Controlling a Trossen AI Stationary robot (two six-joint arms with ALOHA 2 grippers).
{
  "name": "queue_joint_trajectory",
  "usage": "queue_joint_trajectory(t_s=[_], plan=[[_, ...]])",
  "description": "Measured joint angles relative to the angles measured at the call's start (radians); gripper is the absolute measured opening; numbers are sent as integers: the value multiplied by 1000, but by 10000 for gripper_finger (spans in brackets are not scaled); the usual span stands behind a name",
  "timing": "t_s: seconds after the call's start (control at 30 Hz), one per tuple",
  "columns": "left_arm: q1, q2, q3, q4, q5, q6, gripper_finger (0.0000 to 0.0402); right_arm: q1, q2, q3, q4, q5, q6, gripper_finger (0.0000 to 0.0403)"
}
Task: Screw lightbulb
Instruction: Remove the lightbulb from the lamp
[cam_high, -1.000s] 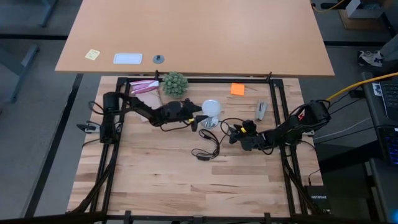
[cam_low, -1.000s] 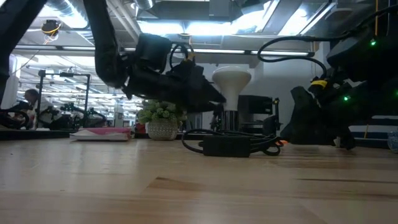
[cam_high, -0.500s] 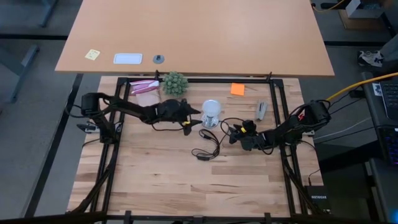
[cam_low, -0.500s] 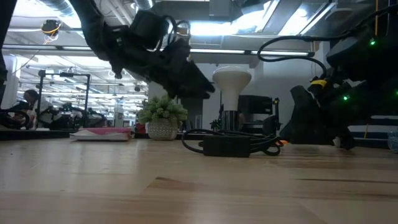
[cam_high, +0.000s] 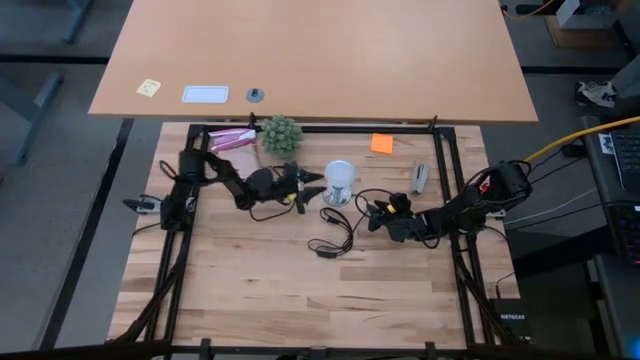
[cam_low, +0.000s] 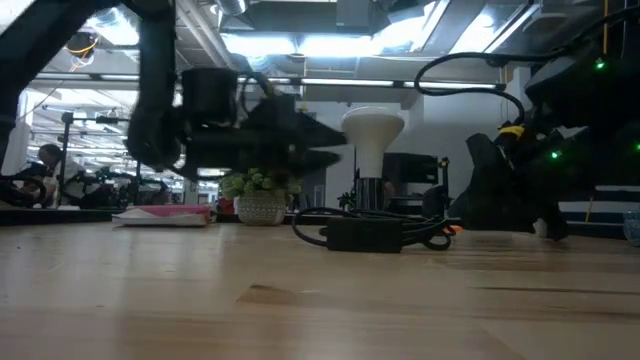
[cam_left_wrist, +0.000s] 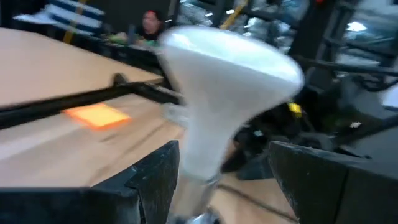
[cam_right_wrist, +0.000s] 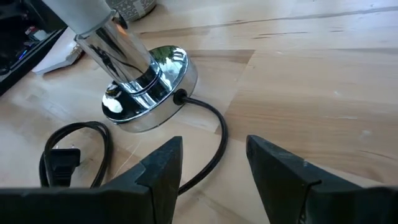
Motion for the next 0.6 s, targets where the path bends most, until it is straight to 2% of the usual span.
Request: queue_joint_trajectory(t_s=[0.17,0.3,0.5,0.6], plan=[[-20,64,85,-56,34,0,237,0,0,0,13,-15,-5,188],[-23,61,99,-124,33,0,237,0,0,0,13,-23,-13,188],[-22,61,101,-135,30,3,237,0,0,2,14,-25,-21,188],[-21,61,101,-139,-4,40,237,0,0,14,14,-26,-24,188]])
